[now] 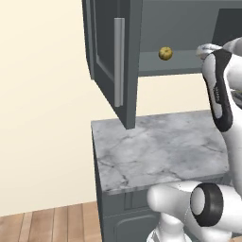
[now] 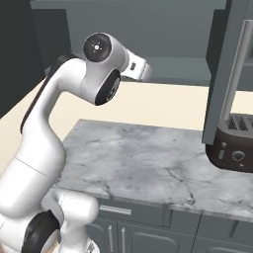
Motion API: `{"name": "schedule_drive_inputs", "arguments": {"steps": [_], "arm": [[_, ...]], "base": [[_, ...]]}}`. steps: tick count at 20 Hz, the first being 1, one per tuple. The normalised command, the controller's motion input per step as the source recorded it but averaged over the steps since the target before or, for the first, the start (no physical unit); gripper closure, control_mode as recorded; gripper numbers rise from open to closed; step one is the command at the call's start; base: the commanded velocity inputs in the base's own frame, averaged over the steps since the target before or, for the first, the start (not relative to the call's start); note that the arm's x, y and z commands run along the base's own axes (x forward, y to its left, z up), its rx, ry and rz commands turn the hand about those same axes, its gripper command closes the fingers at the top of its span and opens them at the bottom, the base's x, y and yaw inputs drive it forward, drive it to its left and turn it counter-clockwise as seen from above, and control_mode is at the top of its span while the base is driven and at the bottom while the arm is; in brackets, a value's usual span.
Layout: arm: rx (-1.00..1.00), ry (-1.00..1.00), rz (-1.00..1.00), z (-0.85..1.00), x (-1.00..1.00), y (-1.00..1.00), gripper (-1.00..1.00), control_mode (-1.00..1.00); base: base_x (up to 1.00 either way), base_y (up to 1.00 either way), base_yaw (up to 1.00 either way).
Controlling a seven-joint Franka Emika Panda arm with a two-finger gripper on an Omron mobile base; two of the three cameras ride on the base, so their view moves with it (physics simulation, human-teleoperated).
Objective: Pick the squash from the counter and place it in the cabinet. Then close the cabinet.
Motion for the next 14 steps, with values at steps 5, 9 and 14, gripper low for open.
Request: {"name": "schedule_drive_inputs", "arguments": {"steps": [5, 9, 14], "arm": [[0.24, 0.05, -0.07, 0.07, -1.0, -0.4, -1.0, -1.0], [0.17, -0.08, -0.13, -0.06, -1.0, -0.51, -1.0, -1.0], [0.17, -0.14, -0.28, -0.12, -1.0, -0.39, -1.0, -1.0]], "base": [[0.0, 0.0, 0.0], [0.0, 0.0, 0.0], [0.0, 0.0, 0.0]]}}
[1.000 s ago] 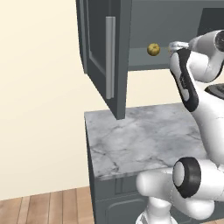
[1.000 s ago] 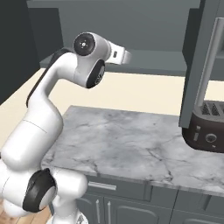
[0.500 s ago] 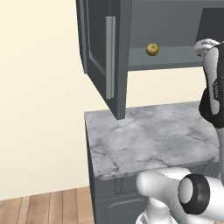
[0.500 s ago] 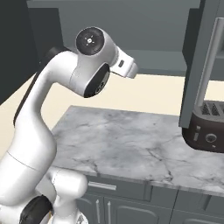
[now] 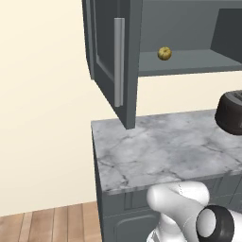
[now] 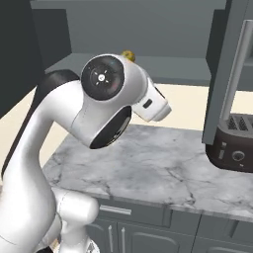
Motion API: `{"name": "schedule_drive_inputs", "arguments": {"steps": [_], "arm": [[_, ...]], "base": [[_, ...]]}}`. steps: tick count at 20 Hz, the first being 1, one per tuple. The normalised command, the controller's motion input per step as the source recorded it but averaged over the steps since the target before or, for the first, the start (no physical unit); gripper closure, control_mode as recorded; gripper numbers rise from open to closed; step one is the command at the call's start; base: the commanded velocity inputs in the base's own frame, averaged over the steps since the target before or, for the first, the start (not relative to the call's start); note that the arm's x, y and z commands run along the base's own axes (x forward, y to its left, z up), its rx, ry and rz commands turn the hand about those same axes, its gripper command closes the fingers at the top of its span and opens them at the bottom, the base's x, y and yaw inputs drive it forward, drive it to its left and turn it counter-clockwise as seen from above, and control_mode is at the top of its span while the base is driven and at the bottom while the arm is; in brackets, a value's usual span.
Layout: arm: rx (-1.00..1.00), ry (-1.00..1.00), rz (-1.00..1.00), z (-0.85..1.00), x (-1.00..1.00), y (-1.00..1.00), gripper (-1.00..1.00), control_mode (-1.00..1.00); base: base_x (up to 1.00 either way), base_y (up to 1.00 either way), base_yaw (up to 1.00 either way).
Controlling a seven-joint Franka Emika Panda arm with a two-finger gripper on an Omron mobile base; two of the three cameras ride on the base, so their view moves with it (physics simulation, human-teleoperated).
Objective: Pick the squash from the counter and place it in the cabinet. Then close the cabinet.
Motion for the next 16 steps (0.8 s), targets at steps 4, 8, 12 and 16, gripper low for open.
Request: {"name": "schedule_drive_inputs", "arguments": {"steps": [4, 8, 12, 16], "arm": [[0.13, -0.18, -0.33, -0.25, -0.99, -0.32, -1.0, -1.0], [0.16, -0.09, -0.29, -0.21, -0.76, -0.48, -1.0, -1.0], [0.23, -0.02, -0.13, -0.08, -0.68, -0.58, -1.0, -1.0], [0.25, 0.0, -0.05, 0.0, -0.36, -0.68, -1.0, -1.0]], "base": [[0.0, 0.0, 0.0], [0.0, 0.0, 0.0], [0.0, 0.0, 0.0], [0.0, 0.0, 0.0]]}}
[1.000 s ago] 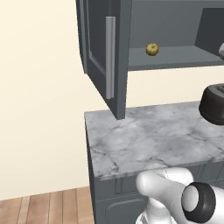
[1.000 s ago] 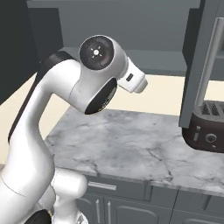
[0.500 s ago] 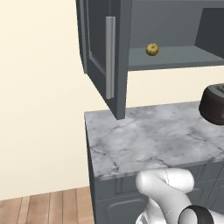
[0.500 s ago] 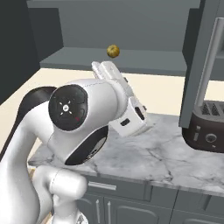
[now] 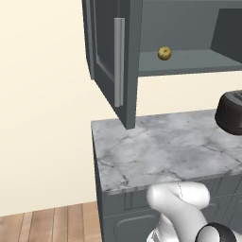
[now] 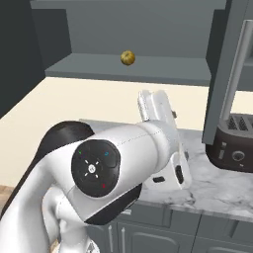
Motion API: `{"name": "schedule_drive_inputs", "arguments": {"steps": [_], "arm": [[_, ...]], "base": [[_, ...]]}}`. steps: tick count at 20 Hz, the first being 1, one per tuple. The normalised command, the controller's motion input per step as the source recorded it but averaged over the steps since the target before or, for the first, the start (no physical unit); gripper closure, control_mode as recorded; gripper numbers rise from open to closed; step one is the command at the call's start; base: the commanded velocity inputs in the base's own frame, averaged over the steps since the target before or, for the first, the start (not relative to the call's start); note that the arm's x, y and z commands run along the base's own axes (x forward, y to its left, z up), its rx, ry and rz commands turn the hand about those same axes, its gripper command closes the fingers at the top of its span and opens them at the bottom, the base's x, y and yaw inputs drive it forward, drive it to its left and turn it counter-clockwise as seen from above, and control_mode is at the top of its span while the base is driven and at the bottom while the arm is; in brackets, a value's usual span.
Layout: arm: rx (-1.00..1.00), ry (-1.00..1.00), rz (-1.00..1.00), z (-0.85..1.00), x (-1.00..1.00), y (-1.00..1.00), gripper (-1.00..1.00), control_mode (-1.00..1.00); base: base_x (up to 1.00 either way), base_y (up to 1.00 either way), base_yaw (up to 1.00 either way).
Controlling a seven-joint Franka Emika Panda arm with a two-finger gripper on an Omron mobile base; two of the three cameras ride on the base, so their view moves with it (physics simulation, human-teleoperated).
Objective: Pick the squash from the counter and place it in the cabinet. Then close the cabinet.
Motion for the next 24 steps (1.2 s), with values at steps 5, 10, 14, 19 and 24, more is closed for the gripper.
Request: {"name": "schedule_drive_inputs", "arguments": {"steps": [5, 10, 14, 19, 24], "arm": [[0.23, -0.05, 0.0, -0.04, -0.09, -0.57, -1.0, -1.0], [0.24, -0.07, 0.0, -0.37, 0.03, -0.48, -1.0, -1.0], [0.22, -0.1, 0.0, -0.6, 0.39, -0.39, -1.0, -1.0], [0.21, -0.14, 0.01, -0.44, 0.56, -0.34, -1.0, -1.0], [0.21, -0.16, 0.03, -0.05, 0.66, -0.24, -1.0, -1.0]], "base": [[0.0, 0.0, 0.0], [0.0, 0.0, 0.0], [0.0, 0.0, 0.0], [0.0, 0.0, 0.0], [0.0, 0.0, 0.0]]}}
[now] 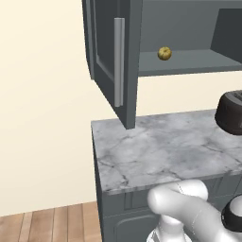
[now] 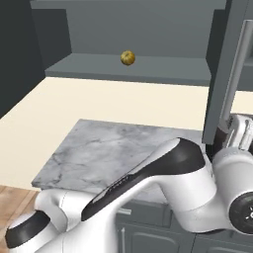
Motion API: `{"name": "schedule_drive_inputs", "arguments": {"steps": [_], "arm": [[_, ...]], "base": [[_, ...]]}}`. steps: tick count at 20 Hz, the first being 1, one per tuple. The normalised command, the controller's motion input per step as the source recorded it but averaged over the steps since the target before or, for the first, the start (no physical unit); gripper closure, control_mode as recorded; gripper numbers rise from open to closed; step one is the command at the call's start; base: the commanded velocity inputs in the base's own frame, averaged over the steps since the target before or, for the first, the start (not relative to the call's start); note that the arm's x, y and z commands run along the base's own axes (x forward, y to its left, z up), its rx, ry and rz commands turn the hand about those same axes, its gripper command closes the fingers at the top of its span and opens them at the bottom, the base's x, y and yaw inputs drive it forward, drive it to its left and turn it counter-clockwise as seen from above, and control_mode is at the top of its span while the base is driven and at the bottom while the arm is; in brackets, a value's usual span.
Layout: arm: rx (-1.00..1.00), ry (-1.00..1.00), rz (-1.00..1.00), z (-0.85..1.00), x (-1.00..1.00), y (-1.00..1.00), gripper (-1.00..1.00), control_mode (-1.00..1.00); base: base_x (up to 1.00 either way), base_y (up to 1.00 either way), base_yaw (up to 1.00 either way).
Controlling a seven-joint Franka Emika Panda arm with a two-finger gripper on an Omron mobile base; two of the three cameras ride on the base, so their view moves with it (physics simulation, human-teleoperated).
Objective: Pick the squash from the counter and place it in the cabinet. Then close the cabinet.
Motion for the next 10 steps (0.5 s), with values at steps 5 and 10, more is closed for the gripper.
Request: {"name": "schedule_drive_inputs", "arguments": {"steps": [5, 10], "arm": [[0.23, -0.1, 0.0, 0.0, 0.64, -0.26, -1.0, -1.0], [0.19, -0.15, 0.0, 0.04, 0.43, -0.25, -1.0, -1.0]], "base": [[0.0, 0.0, 0.0], [0.0, 0.0, 0.0]]}}
